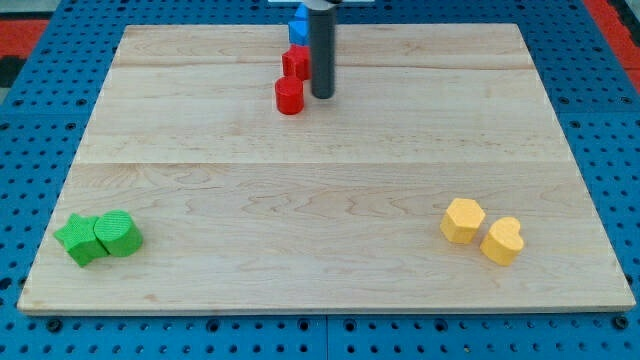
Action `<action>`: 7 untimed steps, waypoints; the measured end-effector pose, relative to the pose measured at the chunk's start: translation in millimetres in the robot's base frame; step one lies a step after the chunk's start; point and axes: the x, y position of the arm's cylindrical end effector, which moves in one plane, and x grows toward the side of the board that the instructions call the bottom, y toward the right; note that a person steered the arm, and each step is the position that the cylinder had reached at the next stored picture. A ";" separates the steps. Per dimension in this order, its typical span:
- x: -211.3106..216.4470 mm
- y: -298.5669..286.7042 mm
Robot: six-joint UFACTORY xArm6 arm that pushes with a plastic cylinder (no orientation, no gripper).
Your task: Place the yellow hexagon below the red circle
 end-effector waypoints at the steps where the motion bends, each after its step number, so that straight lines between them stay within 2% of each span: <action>1: 45.9 44.5; 2: 56.6 156.3; 3: 111.6 222.6; 4: 185.1 231.2; 5: 223.2 208.2; 7: 226.0 108.6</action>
